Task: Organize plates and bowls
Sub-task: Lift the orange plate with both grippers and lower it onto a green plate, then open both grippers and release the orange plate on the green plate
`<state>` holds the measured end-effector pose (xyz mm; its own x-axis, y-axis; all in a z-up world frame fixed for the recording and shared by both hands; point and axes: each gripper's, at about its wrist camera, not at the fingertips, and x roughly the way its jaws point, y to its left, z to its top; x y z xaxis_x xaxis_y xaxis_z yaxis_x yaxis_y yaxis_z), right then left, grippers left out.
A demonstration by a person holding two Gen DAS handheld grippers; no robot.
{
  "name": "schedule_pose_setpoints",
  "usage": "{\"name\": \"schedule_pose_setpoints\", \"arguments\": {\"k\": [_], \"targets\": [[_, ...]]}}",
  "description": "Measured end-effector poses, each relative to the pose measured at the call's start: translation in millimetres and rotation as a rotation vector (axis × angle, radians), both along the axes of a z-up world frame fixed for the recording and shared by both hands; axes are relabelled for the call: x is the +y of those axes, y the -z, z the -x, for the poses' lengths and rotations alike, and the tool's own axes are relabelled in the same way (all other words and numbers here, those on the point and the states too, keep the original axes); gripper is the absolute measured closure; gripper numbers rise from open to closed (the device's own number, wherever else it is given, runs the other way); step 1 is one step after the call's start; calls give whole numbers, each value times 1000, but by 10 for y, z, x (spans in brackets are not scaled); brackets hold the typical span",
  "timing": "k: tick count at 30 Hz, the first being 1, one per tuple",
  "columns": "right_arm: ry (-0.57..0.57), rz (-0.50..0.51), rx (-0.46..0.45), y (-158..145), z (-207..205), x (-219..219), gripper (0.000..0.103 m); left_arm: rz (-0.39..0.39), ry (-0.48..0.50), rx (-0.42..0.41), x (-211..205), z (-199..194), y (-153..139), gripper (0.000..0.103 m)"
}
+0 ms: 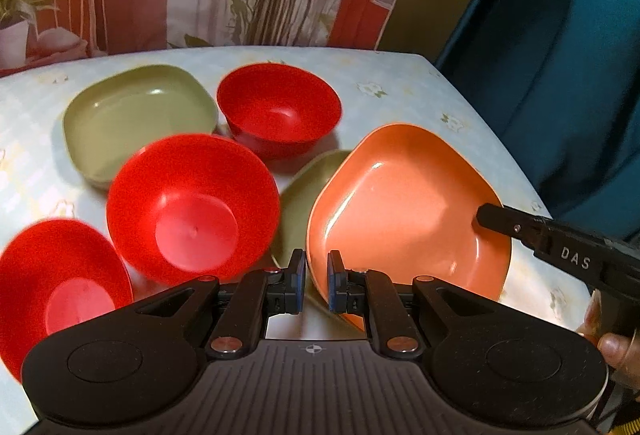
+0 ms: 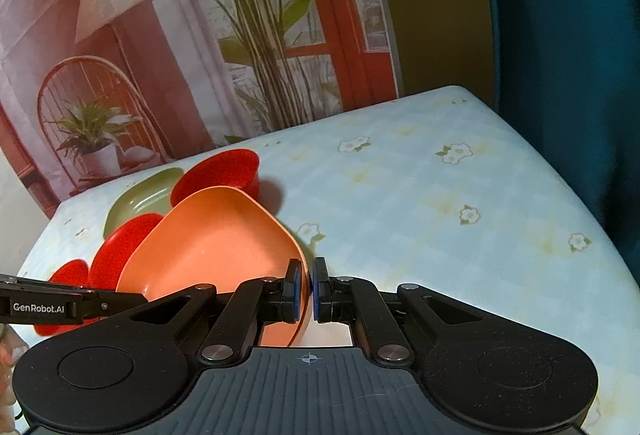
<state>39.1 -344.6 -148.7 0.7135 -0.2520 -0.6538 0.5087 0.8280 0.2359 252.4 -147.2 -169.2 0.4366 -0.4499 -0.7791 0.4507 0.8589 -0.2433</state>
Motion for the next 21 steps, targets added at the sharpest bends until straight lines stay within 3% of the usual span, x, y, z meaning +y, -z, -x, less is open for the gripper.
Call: {"name": "schedule_pose_setpoints", "arguments": {"k": [6,17,21], "targets": [[-19,15,10,93,-211,-70,98,-53,5,-4,-88,-174,75,91],[-21,33,50,188,-344,-113,98,-153,57,-60,-242,-151,122,90],[-25,49,59,201,-351,-75,98,-143,52,-52,-205,-137,120,90]]}}
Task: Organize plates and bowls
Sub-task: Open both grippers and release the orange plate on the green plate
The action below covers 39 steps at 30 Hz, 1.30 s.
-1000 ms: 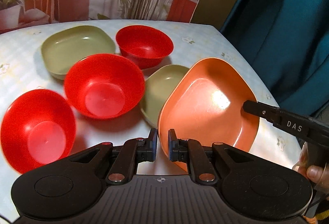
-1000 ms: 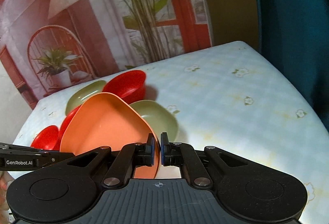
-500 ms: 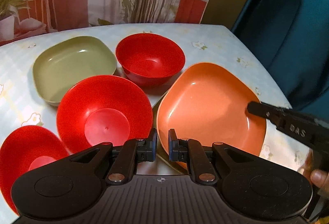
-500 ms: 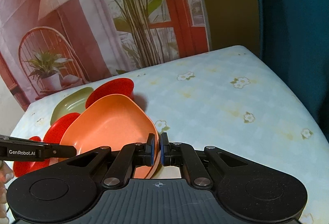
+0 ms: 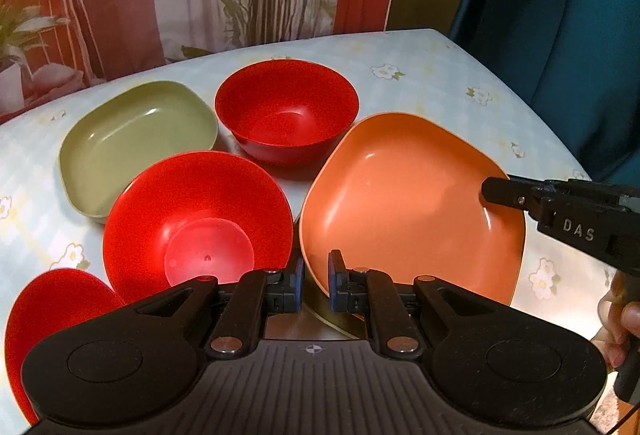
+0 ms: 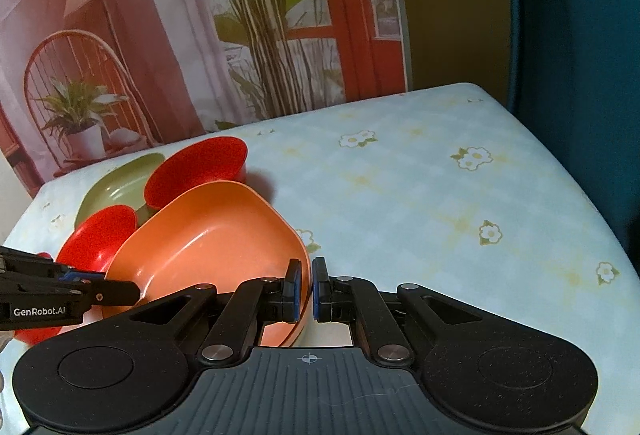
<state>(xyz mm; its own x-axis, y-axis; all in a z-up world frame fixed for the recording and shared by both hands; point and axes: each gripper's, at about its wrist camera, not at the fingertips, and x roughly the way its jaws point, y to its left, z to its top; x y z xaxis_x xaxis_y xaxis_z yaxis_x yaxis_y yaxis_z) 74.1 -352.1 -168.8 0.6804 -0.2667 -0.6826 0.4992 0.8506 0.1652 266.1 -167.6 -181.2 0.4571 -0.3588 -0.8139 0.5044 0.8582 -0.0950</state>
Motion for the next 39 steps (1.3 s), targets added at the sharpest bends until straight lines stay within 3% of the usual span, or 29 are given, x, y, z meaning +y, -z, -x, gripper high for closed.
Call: {"name": "schedule_pose_setpoints", "arguments": {"k": [5,10,15,24,33,39], "targets": [[-13,16,11,6,-23,32,98,13,4,2,68,46,-34,87],[-23,35,29,46,-37,72,98,17,9,-2,116,108,-52,75],[-29,52,36,58,-51,96,98,20,16,-6,129,132,-53,69],[-29,60,44,59,-60,112,98,15,16,-10,119,139,-40,68],[-46,68,48,3,-66,172,86,26,21,-18,140,167,-94,66],[-56,78,29,-125,-77,223,85,41,14,-45,158,207,-194,61]]}}
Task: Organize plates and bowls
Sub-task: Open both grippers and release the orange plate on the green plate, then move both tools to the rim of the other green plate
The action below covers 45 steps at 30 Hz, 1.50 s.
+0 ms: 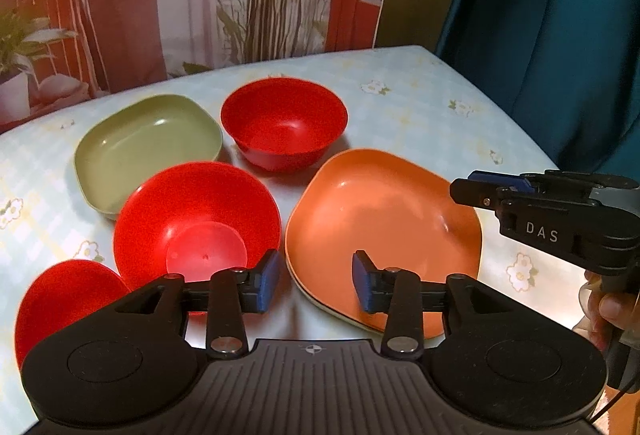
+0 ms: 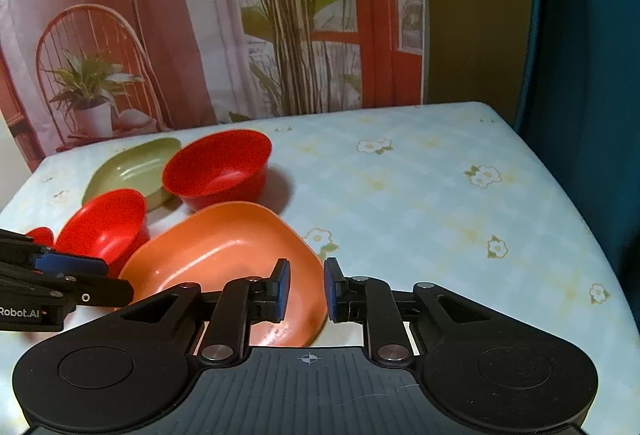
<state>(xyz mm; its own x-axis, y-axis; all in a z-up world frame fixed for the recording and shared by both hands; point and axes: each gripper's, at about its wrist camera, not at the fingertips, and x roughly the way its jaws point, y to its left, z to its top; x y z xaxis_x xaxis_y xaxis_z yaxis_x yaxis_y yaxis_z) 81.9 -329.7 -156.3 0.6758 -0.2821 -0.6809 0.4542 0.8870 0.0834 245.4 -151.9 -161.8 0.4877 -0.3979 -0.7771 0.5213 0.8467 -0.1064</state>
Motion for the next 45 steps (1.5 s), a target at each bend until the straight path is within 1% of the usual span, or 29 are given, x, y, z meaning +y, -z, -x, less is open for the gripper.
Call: {"name": "schedule_pose_setpoints", "arguments": {"k": [11,16,22,32,36,40,45], "targets": [[-30,26,-20,-232,-100,94,85,50,-26,-35,198,-11,-225,61],[-44,40,-30,-323,-178,122,85,67,-63,-62,365,-86,-343,60],[-63,48,-38,-394,-313,152,85,69,-117,-99,581,-214,-439,60],[-109,45,-54,-500,-665,213,85,83,-226,-123,981,-503,-538,60],[-122,54,-65,-573,-836,222,84,68,-241,-134,1058,-588,-561,60],[-135,54,-88,-657,-1009,219,84,48,-249,-169,1116,-646,-605,60],[-155,51,-98,-691,-1177,191,83,62,-272,-173,1214,-749,-608,60]]}}
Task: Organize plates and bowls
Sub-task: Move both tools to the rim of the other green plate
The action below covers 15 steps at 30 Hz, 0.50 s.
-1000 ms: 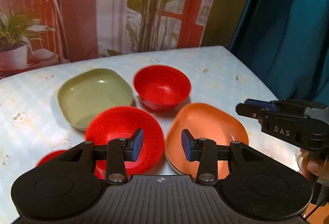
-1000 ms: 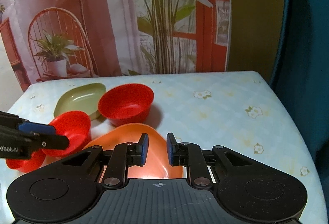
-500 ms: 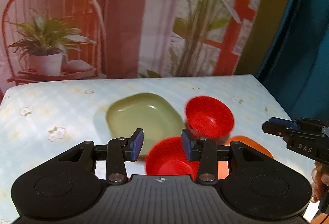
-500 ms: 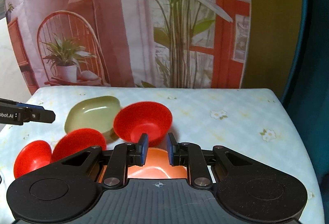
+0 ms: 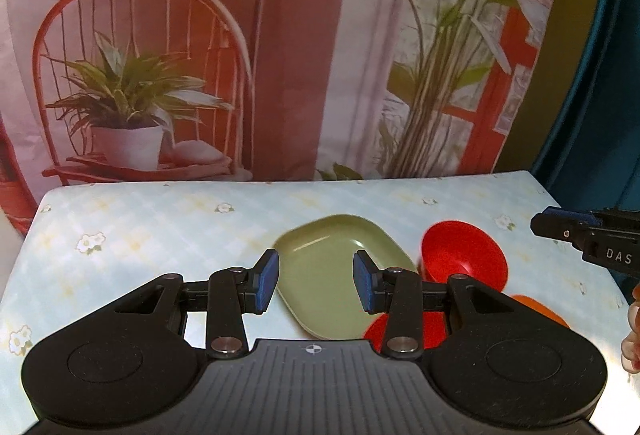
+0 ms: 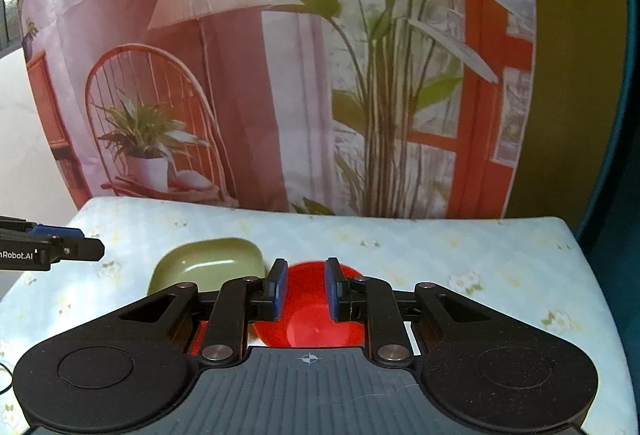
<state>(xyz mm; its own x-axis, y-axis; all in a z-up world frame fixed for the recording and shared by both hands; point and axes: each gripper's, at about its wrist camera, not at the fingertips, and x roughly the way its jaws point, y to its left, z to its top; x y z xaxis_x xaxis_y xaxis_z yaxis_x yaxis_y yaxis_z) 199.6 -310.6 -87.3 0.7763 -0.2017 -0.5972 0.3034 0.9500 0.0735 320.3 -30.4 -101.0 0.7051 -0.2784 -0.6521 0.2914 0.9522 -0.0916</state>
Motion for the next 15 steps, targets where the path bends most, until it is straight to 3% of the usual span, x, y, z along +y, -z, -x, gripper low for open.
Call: {"name": "schedule_pose_setpoints", "arguments": {"k": [15], "targets": [[-39,-81,54,319,-586,-77,83,25,-25,98,53,-505,412,60]]}}
